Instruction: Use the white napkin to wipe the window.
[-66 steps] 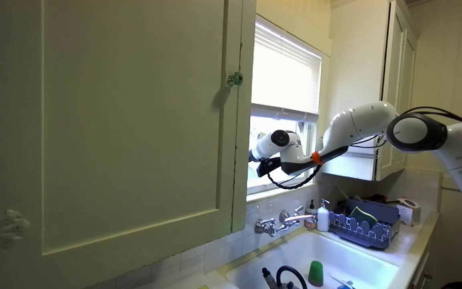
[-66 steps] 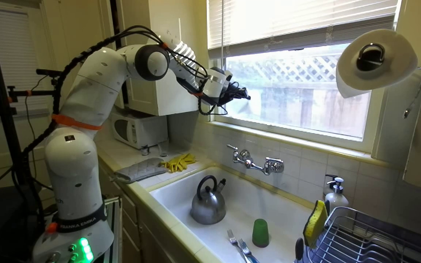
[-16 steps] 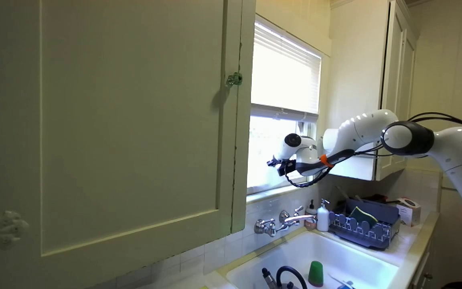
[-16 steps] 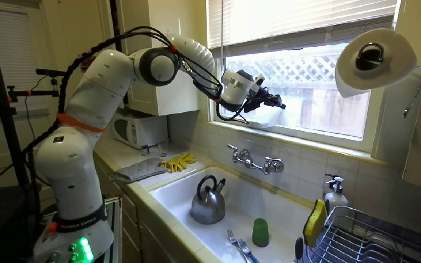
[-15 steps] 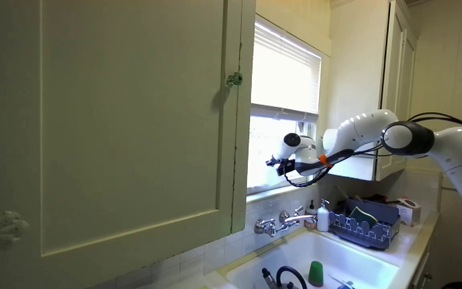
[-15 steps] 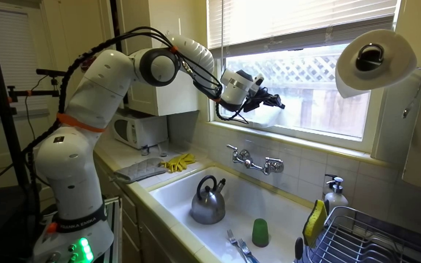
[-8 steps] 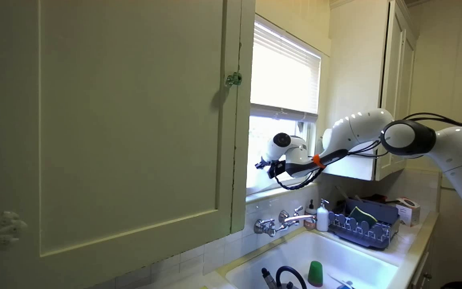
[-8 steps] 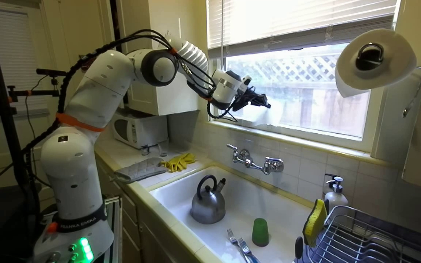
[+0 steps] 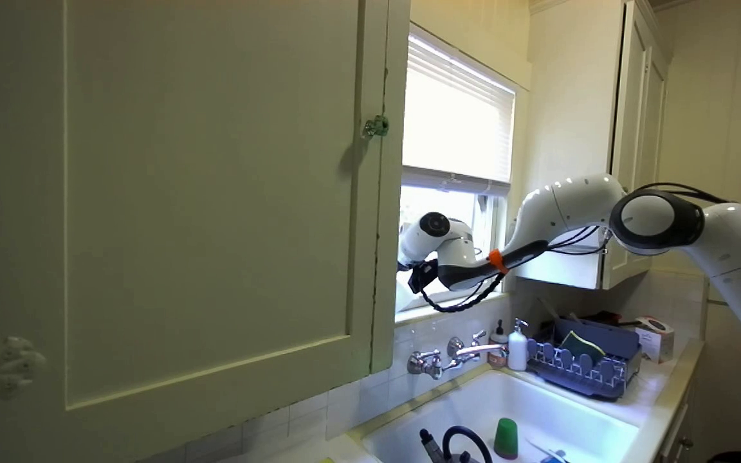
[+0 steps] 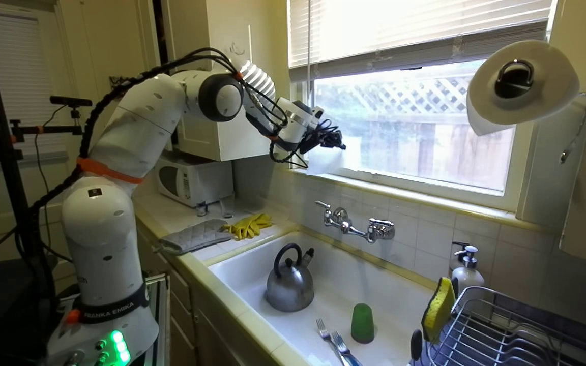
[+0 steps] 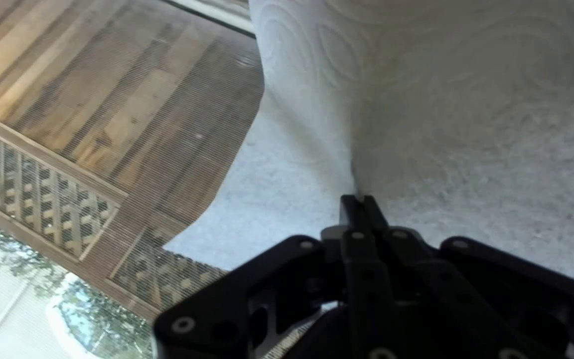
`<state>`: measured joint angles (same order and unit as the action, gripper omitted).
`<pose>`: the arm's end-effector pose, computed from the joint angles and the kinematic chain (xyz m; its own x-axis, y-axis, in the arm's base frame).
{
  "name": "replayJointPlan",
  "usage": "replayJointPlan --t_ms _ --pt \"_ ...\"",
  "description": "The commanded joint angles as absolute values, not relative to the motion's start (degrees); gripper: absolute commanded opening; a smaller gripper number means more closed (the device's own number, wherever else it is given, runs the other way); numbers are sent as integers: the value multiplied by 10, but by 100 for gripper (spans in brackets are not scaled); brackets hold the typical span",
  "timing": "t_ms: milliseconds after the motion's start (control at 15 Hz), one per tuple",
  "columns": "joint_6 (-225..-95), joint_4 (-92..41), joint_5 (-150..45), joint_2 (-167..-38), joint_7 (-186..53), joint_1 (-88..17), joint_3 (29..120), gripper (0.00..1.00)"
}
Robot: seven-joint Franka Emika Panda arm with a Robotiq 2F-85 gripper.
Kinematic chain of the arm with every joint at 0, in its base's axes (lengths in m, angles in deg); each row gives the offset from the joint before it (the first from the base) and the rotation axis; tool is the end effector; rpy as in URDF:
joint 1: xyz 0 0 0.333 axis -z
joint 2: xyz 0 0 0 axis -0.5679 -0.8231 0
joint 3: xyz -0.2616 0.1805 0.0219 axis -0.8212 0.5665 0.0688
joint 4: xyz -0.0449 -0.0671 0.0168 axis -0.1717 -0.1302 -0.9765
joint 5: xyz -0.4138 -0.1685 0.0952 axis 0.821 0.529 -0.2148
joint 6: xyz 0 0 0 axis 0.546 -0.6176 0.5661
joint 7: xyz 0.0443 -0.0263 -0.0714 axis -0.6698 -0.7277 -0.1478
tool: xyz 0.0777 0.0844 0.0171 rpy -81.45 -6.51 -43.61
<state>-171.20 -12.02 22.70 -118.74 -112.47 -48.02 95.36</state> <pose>0.7307 0.3789 0.4307 0.4503 0.5107 0.7324 0.1872 -0.8560 0.4818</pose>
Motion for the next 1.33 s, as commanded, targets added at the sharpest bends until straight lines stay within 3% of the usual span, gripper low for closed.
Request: replayJointPlan --t_ms 0,733,933,1000,1067,1267 --pt "-1739 -85 173 -1212 -1053 -525 941 0" --pt "-1524 -242 -106 -1041 -954 -505 1043 0" --pt "-1516 -270 -246 -1004 -942 -538 1027 0" --pt "-1511 -287 -268 -997 -956 -517 1062 0" --pt "-1505 -298 -316 -980 -953 -563 1016 0" --pt "-1491 -365 -394 -939 -1001 -583 1013 0"
